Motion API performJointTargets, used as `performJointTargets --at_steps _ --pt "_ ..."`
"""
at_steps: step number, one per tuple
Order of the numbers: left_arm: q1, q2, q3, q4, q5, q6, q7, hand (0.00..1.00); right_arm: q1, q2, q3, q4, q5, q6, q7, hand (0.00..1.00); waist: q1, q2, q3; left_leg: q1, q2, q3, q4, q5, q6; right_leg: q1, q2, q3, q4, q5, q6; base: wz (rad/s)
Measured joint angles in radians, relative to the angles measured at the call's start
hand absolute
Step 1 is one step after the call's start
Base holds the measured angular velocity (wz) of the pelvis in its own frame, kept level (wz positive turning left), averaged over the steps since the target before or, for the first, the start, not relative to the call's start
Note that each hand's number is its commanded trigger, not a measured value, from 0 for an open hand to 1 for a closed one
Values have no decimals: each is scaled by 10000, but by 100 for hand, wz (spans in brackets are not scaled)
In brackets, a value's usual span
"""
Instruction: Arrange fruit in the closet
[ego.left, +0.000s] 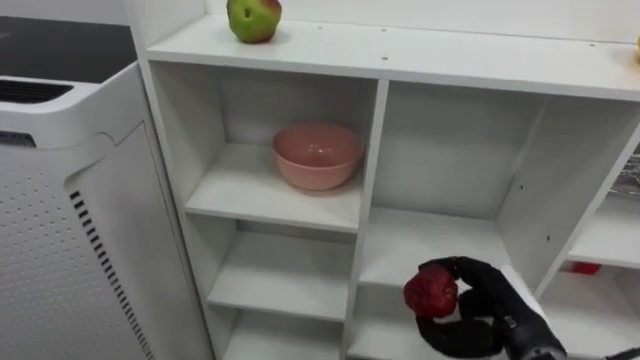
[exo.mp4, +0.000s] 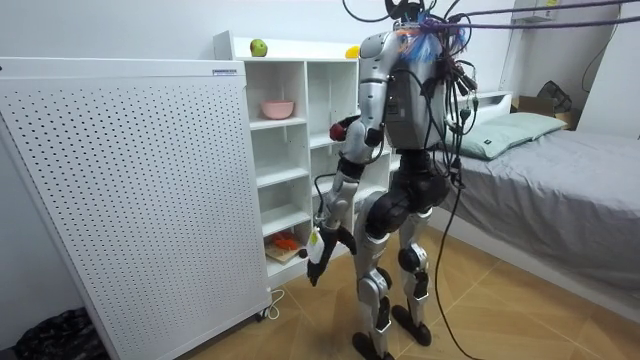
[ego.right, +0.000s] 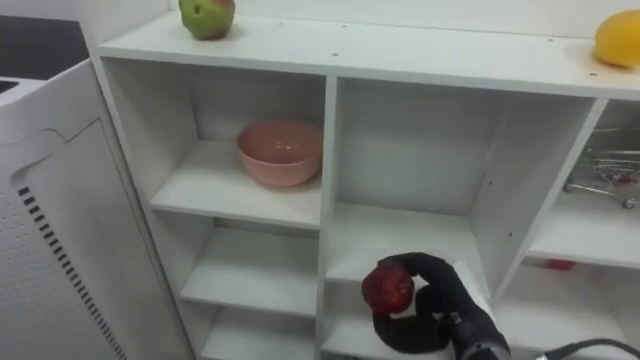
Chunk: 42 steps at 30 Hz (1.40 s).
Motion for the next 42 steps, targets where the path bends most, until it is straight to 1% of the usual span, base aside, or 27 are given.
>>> performJointTargets --at_steps 3,7,8,10,11,12,13,16,18,19,21,23,24,25,28,29,30,32,33,35,37,38,39,40,42 --pt "11 -13 -217 147 -9 -34 317 0 -80 6 0 156 -2 -3 -191 100 16 -18 15 -689 -17 -44 451 -25 33 -648 -81 -63 413 -62 -24 6" --pt "30 -13 -305 250 20 -41 550 0 -219 12 0 324 -134 -20 -334 100 47 -57 39 -1367 -31 -113 932 -56 73 -1248 -132 -113 823 -79 -39 6" --pt "-24 0 -335 396 5 -46 647 0 -307 13 6 595 -254 -50 -425 100 79 -90 55 -1550 -35 -150 1101 -118 80 -1380 -131 -127 988 -132 -60 0" --pt "-87 92 -646 572 -189 -33 981 0 -359 10 43 1038 -242 -44 -757 100 281 -264 131 -1982 -38 -116 1553 -272 84 -1861 -143 -77 1504 -307 -94 0" --pt "-75 103 -740 644 -282 -31 1066 0 -360 11 60 1118 -198 -40 -808 100 312 -307 128 -2122 -40 -111 1678 -287 89 -2003 -141 -31 1580 -333 -95 -7" --pt "-23 112 -864 794 -381 -9 1153 0 -362 9 78 1231 -196 -33 -918 100 459 -380 141 -2355 -33 -72 1907 -346 87 -2297 -138 21 1824 -400 -108 -10" --pt "96 84 -889 834 -378 102 1207 0 -373 10 80 1361 -199 -32 -1074 100 546 -390 143 -2615 -32 -101 2139 -387 83 -2516 -145 16 2029 -456 -119 -8" --pt "390 86 -880 775 -381 195 1264 0 -463 12 82 1451 -210 -31 -1336 100 578 -398 140 -3249 -34 -131 2665 -485 101 -3116 -240 -2 2537 -672 -149 10" --pt "599 91 -884 613 -490 399 1297 0 -660 9 172 1679 -212 0 -1530 100 667 -400 138 -3922 -27 -204 3364 -677 82 -3739 -343 -37 3220 -938 -197 9" --pt "616 95 -897 540 -627 415 1304 0 -697 10 179 1679 -237 1 -1577 100 698 -404 135 -4102 -31 -216 3523 -734 70 -3919 -357 -29 3416 -1009 -211 9" --pt "634 102 -1262 398 -1162 488 1351 0 -1112 -11 393 1856 -329 4 -1897 100 759 -407 134 -4798 -108 -234 4175 -874 55 -4656 -553 -53 4241 -1300 -284 11" --pt "569 97 -1412 329 -1414 486 1476 0 -1508 -24 474 2124 -441 10 -1967 100 763 -416 135 -5279 -207 -260 4608 -927 40 -5156 -716 -76 4840 -1505 -343 19" --pt "555 116 -1425 281 -1620 472 1502 0 -1742 -25 485 2302 -435 13 -2060 100 764 -419 136 -5593 -236 -269 4961 -1037 25 -5451 -812 -99 5259 -1685 -387 22" --pt "547 161 -1497 242 -1934 482 1512 0 -1957 -43 522 2442 -425 20 -2234 100 763 -424 142 -5924 -243 -306 5373 -1160 -8 -5746 -851 -112 5664 -1852 -415 15" --pt "378 227 -1595 267 -2240 614 1519 0 -2285 -123 742 2537 -428 73 -2606 100 760 -456 151 -6634 -216 -476 6131 -1363 -99 -6344 -847 -208 6334 -2087 -527 8" --pt "269 274 -1647 255 -2353 674 1519 0 -2449 -134 835 2658 -400 81 -2723 100 764 -537 155 -7002 -201 -518 6407 -1428 -141 -6694 -846 -217 6619 -2171 -584 5" --pt "99 331 -1751 239 -2354 700 1524 0 -2640 -144 921 2753 -325 86 -2871 100 767 -624 162 -7428 -192 -565 6652 -1458 -182 -7112 -840 -231 6868 -2224 -638 4" --pt "-89 332 -1775 240 -2354 734 1542 0 -2920 -171 1097 3071 -181 120 -3018 100 764 -651 166 -7985 -195 -684 7007 -1484 -238 -7598 -847 -317 7180 -2267 -717 5" --pt "-141 331 -1822 240 -2355 758 1594 0 -3114 -175 1200 3369 98 265 -3030 100 772 -662 166 -8241 -201 -733 7188 -1500 -267 -7832 -859 -353 7344 -2293 -760 4" --pt "-172 362 -1964 233 -2366 775 1738 0 -3352 -201 1222 3718 652 372 -3072 100 792 -684 166 -8652 -197 -740 7382 -1501 -275 -8227 -874 -360 7554 -2308 -780 2" --pt "-231 430 -1965 234 -2683 790 1838 0 -3604 -314 1265 3898 1155 436 -3253 100 785 -723 187 -9122 -277 -736 7585 -1494 -308 -8708 -995 -372 7842 -2346 -839 6" --pt "-278 544 -1958 225 -2797 781 1889 0 -3849 -354 1272 4153 1324 467 -3410 100 782 -804 230 -9398 -372 -744 7730 -1485 -321 -8996 -1062 -368 8049 -2378 -889 7" --pt "-300 697 -1960 225 -2994 771 1907 0 -4079 -362 1300 4354 1481 478 -3583 100 780 -884 269 -9621 -370 -760 7847 -1480 -325 -9213 -1096 -392 8185 -2403 -931 8" --pt "-311 832 -1967 224 -3101 770 1908 0 -4262 -440 1473 4469 1589 485 -3828 100 780 -921 276 -9849 -371 -831 7967 -1487 -341 -9372 -1103 -471 8271 -2422 -963 7" --pt "-342 940 -1966 213 -3131 780 1941 0 -4486 -595 1616 4498 1599 481 -4129 100 780 -961 274 -10122 -388 -908 8138 -1507 -372 -9594 -1147 -556 8415 -2474 -987 9"
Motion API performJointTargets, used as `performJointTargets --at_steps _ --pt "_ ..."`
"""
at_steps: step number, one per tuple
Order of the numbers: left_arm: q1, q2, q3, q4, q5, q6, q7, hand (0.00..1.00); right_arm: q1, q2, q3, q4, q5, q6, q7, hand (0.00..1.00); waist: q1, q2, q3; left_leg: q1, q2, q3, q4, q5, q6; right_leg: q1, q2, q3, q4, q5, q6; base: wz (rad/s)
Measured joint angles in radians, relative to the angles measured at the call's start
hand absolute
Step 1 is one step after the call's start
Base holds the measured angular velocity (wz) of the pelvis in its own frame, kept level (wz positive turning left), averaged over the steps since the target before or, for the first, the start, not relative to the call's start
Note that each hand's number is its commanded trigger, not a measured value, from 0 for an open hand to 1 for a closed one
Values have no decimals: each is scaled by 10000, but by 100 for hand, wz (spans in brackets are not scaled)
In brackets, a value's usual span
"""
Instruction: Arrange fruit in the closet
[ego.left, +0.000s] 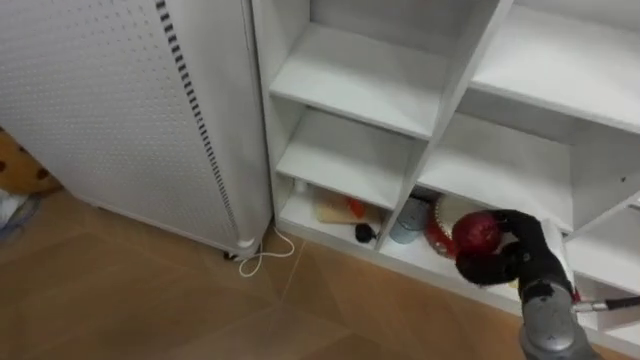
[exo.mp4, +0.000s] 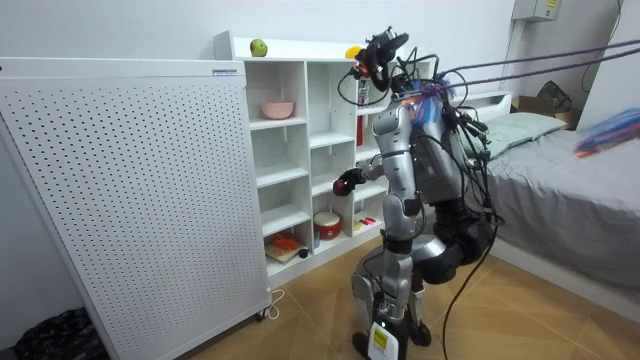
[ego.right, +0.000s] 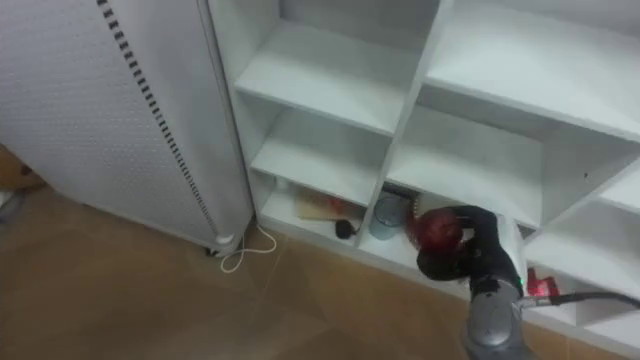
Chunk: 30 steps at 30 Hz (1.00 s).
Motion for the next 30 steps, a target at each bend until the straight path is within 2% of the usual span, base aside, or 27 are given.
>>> performJointTargets --at_steps 2,5,7,10,12,19,28,30 --pt "-75 28 -10 -6 -3 14 44 0 -448 -174 311 350 -1 -2 -362 100 -9 -114 34 -182 -22 110 164 -30 50 -223 -128 51 264 -90 -14 8" --pt "-240 35 13 -146 -2 99 187 0 -1092 -293 321 828 64 -2 -1010 100 -15 -159 51 -543 -115 119 580 -160 67 -532 -243 55 691 -280 -10 7" --pt "-312 46 16 -177 -18 97 232 0 -1278 -486 329 830 213 8 -1234 100 -22 -201 53 -745 -166 105 880 -281 102 -707 -291 109 995 -442 32 6" --pt "-273 37 25 -276 -27 224 247 0 -1576 -988 329 830 418 14 -1408 100 -80 -208 56 -1038 -230 111 1523 -565 184 -915 -456 110 1583 -742 56 2" --pt "-246 38 32 -323 -21 240 303 0 -1595 -1104 329 828 438 18 -1530 100 -195 -248 51 -1043 -326 113 1705 -673 222 -910 -549 143 1797 -873 118 9" --pt "-210 74 34 -537 -21 280 601 0 -1652 -1273 330 823 433 154 -1903 100 -317 -336 38 -1052 -309 163 2097 -891 337 -893 -535 229 2026 -976 198 -7" --pt "-134 506 30 -555 -15 297 619 0 -1652 -1428 338 863 862 174 -2754 100 -313 -420 37 -1048 -298 158 2333 -973 405 -841 -530 240 2151 -959 257 -1" --pt "-109 509 29 -556 -7 347 632 0 -1653 -1534 340 982 1019 168 -3032 65 -280 -420 37 -1039 -268 158 2396 -994 442 -800 -514 230 2166 -954 269 -4"
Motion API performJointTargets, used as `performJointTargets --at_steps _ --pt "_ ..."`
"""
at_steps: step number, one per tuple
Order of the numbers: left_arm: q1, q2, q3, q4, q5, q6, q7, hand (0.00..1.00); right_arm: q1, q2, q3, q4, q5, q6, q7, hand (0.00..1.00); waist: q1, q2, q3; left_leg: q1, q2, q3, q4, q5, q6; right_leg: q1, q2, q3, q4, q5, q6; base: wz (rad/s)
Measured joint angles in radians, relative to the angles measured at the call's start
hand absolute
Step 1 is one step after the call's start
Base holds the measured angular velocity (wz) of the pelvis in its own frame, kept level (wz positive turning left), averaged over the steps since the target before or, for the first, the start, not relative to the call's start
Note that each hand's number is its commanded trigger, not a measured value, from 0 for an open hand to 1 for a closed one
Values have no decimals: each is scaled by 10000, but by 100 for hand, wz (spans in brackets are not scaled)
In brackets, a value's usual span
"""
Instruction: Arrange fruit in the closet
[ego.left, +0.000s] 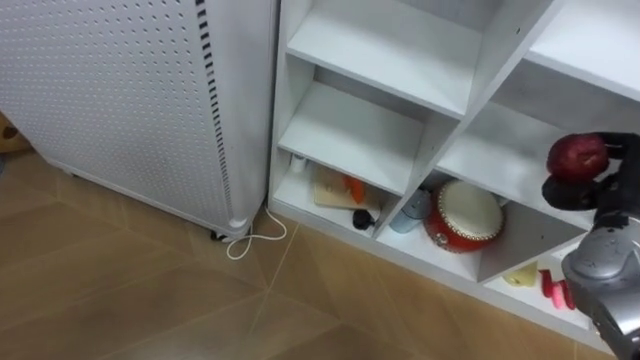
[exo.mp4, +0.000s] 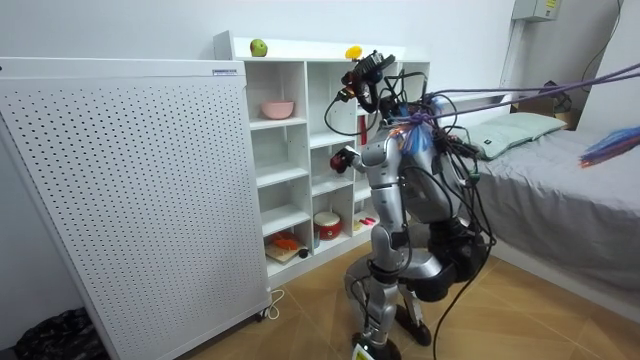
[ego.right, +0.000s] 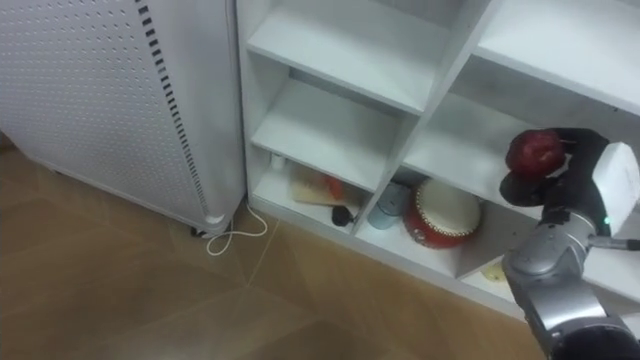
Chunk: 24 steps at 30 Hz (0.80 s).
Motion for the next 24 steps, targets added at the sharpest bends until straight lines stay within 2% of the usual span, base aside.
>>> performJointTargets --at_steps 1,9,20,24 --pt "17 0 0 -5 -3 33 6 0 0 -35 2 92 184 1 -135 0 7 -13 3 -1 7 0 19 -8 14 9 10 0 4 7 16 -4" --pt "324 191 7 -423 -5 207 270 0 -11 -270 721 362 1788 88 -506 0 39 -267 6 -2 -61 -11 42 -23 38 29 -14 15 42 -44 125 3" --pt "485 282 7 -716 -16 316 483 0 -12 -387 815 465 3211 102 -532 0 63 -356 7 -16 -75 -104 296 -104 118 172 -44 -109 140 -87 181 0" --pt "499 342 27 -819 -17 320 637 0 -11 -534 898 483 3775 227 -537 0 164 -357 5 -14 -72 -136 376 -141 154 218 -42 -147 149 -96 203 0"
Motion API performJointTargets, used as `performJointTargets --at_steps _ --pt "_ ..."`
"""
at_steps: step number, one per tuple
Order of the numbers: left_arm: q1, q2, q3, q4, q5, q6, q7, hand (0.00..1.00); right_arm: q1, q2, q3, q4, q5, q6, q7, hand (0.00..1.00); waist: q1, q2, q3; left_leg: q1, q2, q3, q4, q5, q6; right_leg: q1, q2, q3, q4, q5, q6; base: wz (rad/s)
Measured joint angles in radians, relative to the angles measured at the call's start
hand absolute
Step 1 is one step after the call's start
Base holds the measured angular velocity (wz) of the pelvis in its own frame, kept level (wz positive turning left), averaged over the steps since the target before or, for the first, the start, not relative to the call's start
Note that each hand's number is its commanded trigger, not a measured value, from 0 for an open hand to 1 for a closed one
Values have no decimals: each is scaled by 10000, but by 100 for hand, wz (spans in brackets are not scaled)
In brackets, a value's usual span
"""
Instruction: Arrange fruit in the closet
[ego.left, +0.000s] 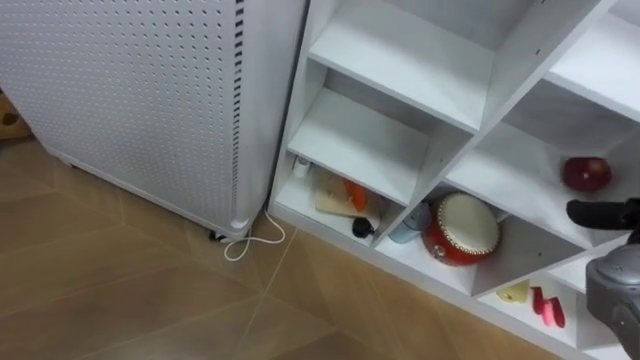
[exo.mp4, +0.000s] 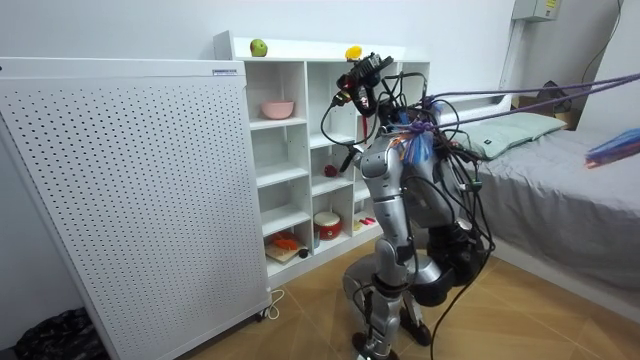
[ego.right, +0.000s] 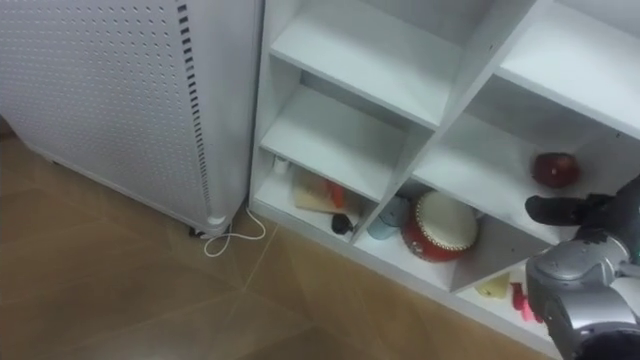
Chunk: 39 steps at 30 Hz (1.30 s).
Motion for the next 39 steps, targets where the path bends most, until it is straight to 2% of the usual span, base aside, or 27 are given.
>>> performJointTargets --at_steps 4,9,13,16,19,22,27,28,30,31,32,34,35,37,39 --pt "86 89 101 -47 -35 0 267 0 0 -264 271 58 310 71 -37 0 212 0 0 14 0 -7 40 -42 4 45 -5 -19 0 -5 19 0" --pt "200 259 169 -74 -294 62 361 0 -2 -282 271 182 355 72 -85 0 384 1 0 17 -8 -3 52 -63 45 51 -16 -14 0 -15 41 0" --pt "233 283 167 -66 -349 105 501 0 -4 -287 290 189 484 70 -85 0 425 1 0 16 -13 -3 76 -67 59 55 -21 -10 19 -20 48 0" --pt "365 288 170 -152 -328 105 503 0 -4 -291 296 276 478 66 -76 0 431 4 0 26 -13 1 221 -149 66 76 -23 8 146 -82 59 0" --pt "593 290 170 -221 -292 105 433 0 12 -294 295 618 494 48 84 0 464 6 1 140 -32 61 612 -384 106 180 -47 113 543 -311 123 1" --pt "949 280 168 -229 -259 108 132 0 40 -314 292 1053 477 48 659 0 450 35 0 505 -29 216 945 -678 189 427 -163 260 912 -585 137 0" --pt "1066 266 157 -163 -308 101 -393 0 66 -553 363 1380 116 51 1888 0 493 118 15 901 -12 476 1081 -813 225 648 -170 557 1137 -669 197 -3" --pt "1078 254 150 -153 -309 100 -488 0 86 -567 364 1387 -19 52 2057 0 492 205 21 982 -17 483 1079 -835 231 736 -168 566 1130 -682 222 -6" --pt "1108 208 156 -76 -331 88 -817 0 371 -573 340 1272 -702 54 2649 0 571 519 24 1443 24 513 1028 -927 257 1140 -24 681 1027 -724 362 -6" --pt "1086 165 161 14 -329 84 -891 0 481 -573 337 1223 -919 59 2798 0 637 623 8 1591 40 536 1011 -960 265 1262 20 731 998 -728 388 -11" --pt "1068 86 152 90 -336 86 -1003 0 653 -575 320 1116 -1368 60 3084 0 676 855 -14 1895 91 608 904 -1006 318 1537 22 778 896 -743 445 -11" --pt "1034 41 148 259 -352 -15 -1091 0 978 -571 307 712 -1969 63 3511 0 726 1068 -54 2384 113 714 500 -987 295 1898 38 878 547 -654 554 -13" --pt "1001 6 137 492 -380 -71 -1106 0 1295 -569 302 294 -2350 60 3796 0 744 1243 -90 2788 223 742 175 -943 269 2263 156 873 169 -532 552 -21" --pt "928 2 63 891 -490 -86 -1130 0 1862 -563 294 -248 -2976 41 4243 0 730 1364 -150 3525 245 861 -535 -837 257 2874 191 886 -450 -363 504 -13" --pt "952 -33 -38 1026 -734 -125 -1133 0 2762 -534 177 -757 -4080 -12 4560 0 631 1524 -240 4444 251 897 -1636 -549 253 3692 341 859 -1477 -40 577 -2"
